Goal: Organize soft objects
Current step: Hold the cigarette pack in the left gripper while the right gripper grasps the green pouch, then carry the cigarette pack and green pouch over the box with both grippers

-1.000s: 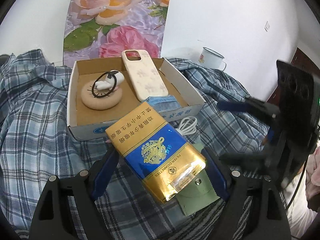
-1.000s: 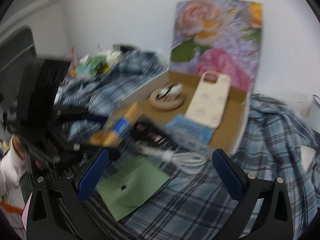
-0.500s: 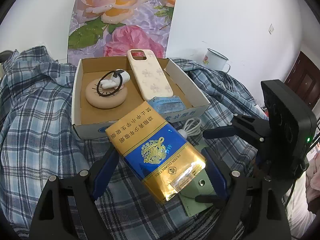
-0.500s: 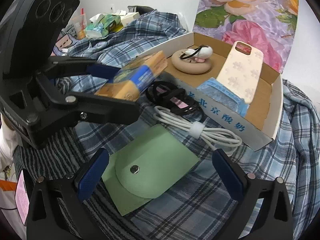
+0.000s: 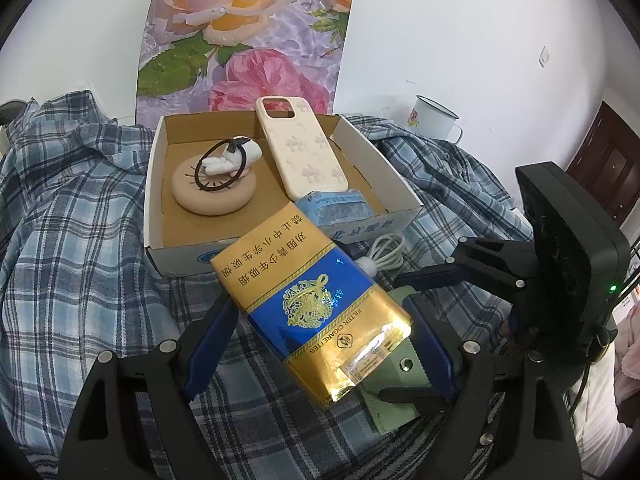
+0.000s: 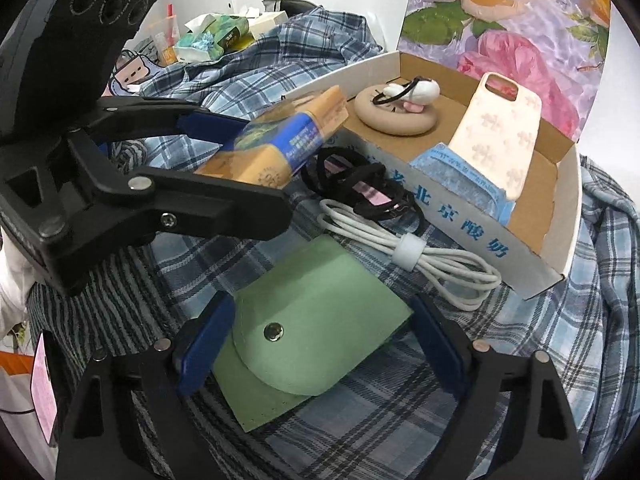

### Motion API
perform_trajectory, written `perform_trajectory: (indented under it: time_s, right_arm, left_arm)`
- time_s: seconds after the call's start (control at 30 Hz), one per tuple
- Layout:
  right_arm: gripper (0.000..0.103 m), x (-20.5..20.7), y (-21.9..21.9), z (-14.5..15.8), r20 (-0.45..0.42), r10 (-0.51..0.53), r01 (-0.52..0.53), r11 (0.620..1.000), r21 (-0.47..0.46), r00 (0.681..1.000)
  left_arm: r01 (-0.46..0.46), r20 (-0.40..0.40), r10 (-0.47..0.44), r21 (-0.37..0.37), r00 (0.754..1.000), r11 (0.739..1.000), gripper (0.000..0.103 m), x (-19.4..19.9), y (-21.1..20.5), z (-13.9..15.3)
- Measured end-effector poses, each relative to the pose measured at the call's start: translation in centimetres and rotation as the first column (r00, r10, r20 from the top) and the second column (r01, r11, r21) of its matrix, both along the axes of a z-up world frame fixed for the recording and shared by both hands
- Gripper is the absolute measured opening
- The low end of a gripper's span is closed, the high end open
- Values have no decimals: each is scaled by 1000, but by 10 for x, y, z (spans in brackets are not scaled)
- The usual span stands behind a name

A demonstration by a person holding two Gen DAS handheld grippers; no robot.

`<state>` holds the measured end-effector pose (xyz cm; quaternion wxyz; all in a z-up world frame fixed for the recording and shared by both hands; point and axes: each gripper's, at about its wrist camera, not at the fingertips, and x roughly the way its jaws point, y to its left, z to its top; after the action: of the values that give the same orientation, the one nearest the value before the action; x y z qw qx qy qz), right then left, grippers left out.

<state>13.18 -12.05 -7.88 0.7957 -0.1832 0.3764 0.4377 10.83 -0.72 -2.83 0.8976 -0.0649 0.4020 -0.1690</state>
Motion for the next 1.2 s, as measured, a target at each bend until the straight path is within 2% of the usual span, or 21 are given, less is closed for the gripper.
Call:
perform_trajectory:
  time_s: [0.3,0.6,0.8,0.93,1.2]
  right_arm:
    - [88,-2,-15,13,59,-49,45,997,68,997]
    - [87,-9,-20,29,181,-102,82,990,114,978]
    - [87,-16,-27,42,275,-147,102,980,170,950]
    - [87,-21,-33,50,352,-196,128,970,208,915]
    - [87,-27,-47,70,422,-291,173,940,295,859]
  left_arm:
    - [-13,32,12,8,999,1000,86,-3,2,5]
    - [-28,54,28,5,998,1000,86,-6,4,9]
    - [-43,64,43,-5,997,999,86,-7,7,11]
    - [-52,76,52,-6,996,999,86,-8,9,14]
    - [-64,146,61,15,987,998,86,-14,9,33]
